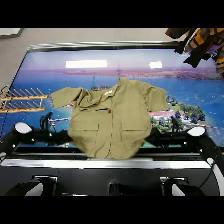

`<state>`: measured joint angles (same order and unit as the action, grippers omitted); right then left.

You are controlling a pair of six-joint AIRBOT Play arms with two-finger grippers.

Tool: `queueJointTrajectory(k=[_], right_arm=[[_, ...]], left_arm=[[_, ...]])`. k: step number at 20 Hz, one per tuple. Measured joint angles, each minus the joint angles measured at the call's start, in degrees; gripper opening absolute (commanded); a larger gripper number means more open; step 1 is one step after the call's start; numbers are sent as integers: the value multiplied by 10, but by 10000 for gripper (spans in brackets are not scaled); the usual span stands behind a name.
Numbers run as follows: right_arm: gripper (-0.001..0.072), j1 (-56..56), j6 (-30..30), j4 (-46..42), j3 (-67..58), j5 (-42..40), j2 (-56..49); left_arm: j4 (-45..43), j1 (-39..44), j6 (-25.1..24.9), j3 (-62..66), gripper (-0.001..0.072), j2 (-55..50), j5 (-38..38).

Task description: Fold the clothes and pants, and hang the long-sleeved shirts on hangers.

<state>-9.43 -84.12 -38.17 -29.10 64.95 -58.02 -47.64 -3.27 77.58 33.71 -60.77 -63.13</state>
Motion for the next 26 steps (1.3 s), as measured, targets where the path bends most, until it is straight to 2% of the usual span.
queueJointTrajectory(k=[5,9,12,15,20,23,26], right_arm=[[29,0,26,63,-228,-28,9],[29,0,35,62,-489,-33,18],[29,0,35,35,-649,-33,52],[29,0,1,-26,-738,-31,113],[30,0,-88,-155,-782,-33,202],[30,0,-120,-191,-788,-33,207],[31,0,-136,-206,-790,-28,167]], left_arm=[[14,6,21,283,19,-1,10],[19,7,26,530,19,8,14],[21,7,29,659,19,34,14],[-5,7,42,722,19,85,15],[-124,7,141,752,19,159,14],[-159,7,176,755,19,165,-3],[-166,8,189,743,20,141,-31]])
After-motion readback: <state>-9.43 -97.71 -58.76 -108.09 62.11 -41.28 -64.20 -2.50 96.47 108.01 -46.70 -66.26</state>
